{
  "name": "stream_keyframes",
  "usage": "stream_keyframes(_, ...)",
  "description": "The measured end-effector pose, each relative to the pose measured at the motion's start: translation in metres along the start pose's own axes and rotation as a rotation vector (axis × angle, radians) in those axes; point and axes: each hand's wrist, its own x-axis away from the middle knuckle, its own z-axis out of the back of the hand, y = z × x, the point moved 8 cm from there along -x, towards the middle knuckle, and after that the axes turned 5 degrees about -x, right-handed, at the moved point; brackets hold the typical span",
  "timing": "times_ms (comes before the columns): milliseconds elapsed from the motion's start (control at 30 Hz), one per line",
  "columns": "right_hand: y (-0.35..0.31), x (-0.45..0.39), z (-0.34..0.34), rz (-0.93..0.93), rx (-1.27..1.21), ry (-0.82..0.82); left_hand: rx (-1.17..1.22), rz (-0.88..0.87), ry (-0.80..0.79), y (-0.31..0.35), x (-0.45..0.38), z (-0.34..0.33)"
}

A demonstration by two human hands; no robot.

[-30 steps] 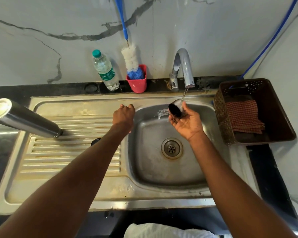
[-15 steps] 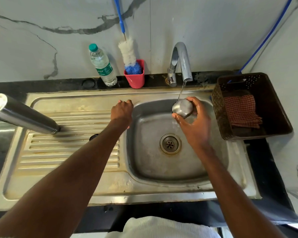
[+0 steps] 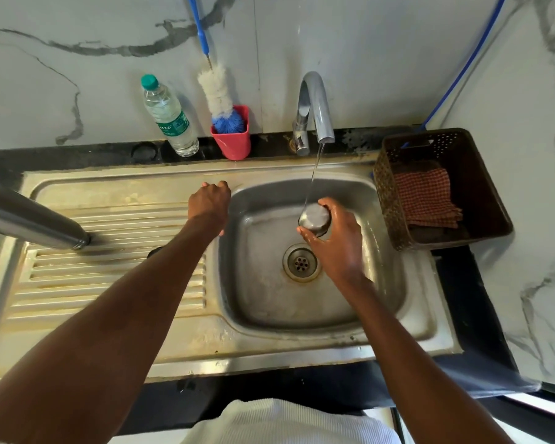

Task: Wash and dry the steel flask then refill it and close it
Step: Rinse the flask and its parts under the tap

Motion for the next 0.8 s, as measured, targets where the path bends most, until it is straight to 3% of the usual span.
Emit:
stream_keyframes(100,-0.011,0.006,0.004,0.078,-0.055,0.040,0.000,0.005,-0.005,-0.004,-0.001,-0.002)
stream_keyframes(200,0.002,0.015,-0.022,-0.046,-0.024,-0.127,0.015,0.002,0.026,-0.005,-0.001,-0.003)
stream_keyframes(333,0.003,0.023,-0.028,-0.042,-0.040,-0.087,0.042,0.020,0.036,-0.009,-0.004,-0.007)
stream_keyframes(467,0.012,0.032,-0.036,-0.229,-0.084,-0.135,0.084,-0.020,-0.004,-0.012,0.002,-0.008)
stream_keyframes(567,-0.004,0.033,-0.035,-0.175,-0.114,-0.100,0.172,-0.022,0.006,-0.021,0.006,-0.014)
stream_keyframes(633,-0.017,0.035,-0.036,-0.141,-0.118,-0.123,0.302,0.029,0.126,-0.038,0.022,-0.009)
stream_keyframes(733,-0.039,0.042,-0.042,-0.111,-0.125,-0.124,0.551,0.082,0.475,-0.076,0.073,0.010)
stream_keyframes(800,-0.064,0.052,-0.048,-0.081,-0.168,-0.087,0.652,0.115,0.601,-0.110,0.115,0.001)
